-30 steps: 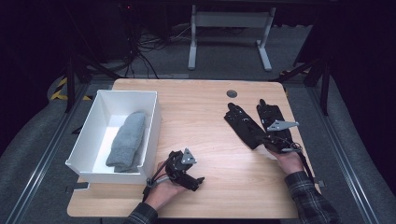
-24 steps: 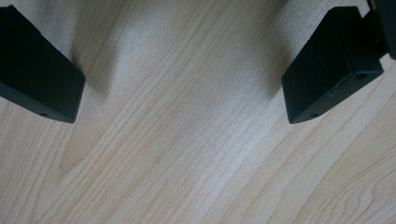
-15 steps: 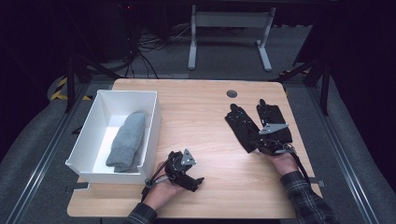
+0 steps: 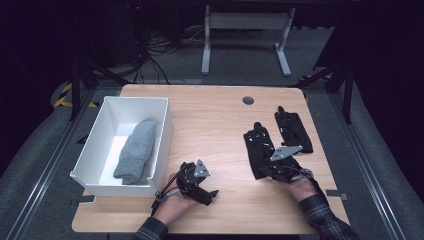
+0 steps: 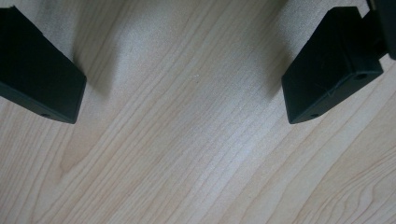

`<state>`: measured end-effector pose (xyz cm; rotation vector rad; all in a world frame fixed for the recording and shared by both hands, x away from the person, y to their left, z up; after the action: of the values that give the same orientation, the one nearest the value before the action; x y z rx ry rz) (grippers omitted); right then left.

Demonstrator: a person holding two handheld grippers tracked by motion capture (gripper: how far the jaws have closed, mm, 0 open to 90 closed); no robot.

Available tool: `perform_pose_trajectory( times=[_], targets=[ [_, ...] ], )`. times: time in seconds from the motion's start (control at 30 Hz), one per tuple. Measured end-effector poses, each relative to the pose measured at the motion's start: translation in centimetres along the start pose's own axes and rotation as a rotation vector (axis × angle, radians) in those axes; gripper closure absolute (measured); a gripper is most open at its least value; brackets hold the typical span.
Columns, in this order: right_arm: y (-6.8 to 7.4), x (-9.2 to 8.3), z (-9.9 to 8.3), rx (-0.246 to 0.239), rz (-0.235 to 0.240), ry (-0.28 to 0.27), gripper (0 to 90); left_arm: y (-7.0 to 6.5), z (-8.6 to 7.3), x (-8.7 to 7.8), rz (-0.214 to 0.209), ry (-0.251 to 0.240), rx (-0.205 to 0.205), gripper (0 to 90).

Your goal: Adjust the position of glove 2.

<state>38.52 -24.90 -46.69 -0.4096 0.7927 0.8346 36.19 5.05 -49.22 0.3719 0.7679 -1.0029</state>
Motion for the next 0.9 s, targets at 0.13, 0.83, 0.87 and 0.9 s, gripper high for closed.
perform_pose_trajectory(
  times=[0.13, 0.83, 0.87, 0.9],
  targets=[
    [1.6, -0.3, -0.3, -0.030, 0.027, 0.007, 90.0, 0.0, 0.0, 0.0, 0.000, 0.000, -0.001, 0.3],
    [-3.9, -0.6, 0.7, 0.041, -0.067, -0.074, 90.0, 0.0, 0.0, 0.0, -0.002, 0.000, 0.002, 0.2],
    [-4.1, -0.4, 0.6, 0.044, -0.064, -0.067, 90.0, 0.0, 0.0, 0.0, -0.002, 0.000, 0.001, 0.2],
    [-4.1, -0.4, 0.6, 0.044, -0.064, -0.067, 90.0, 0.0, 0.0, 0.0, -0.002, 0.000, 0.001, 0.2]
  ],
)
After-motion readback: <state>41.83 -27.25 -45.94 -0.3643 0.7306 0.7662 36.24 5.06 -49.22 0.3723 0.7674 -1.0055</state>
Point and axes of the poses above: each handheld gripper's, and its own axes: x roughly forward along the jaws, z roughly out of its top, y roughly to its left, the point moved 2 cm from there along x, roughly forward along the jaws, and after that the axes turned 3 degrees about -z, right-handed, at the moved point
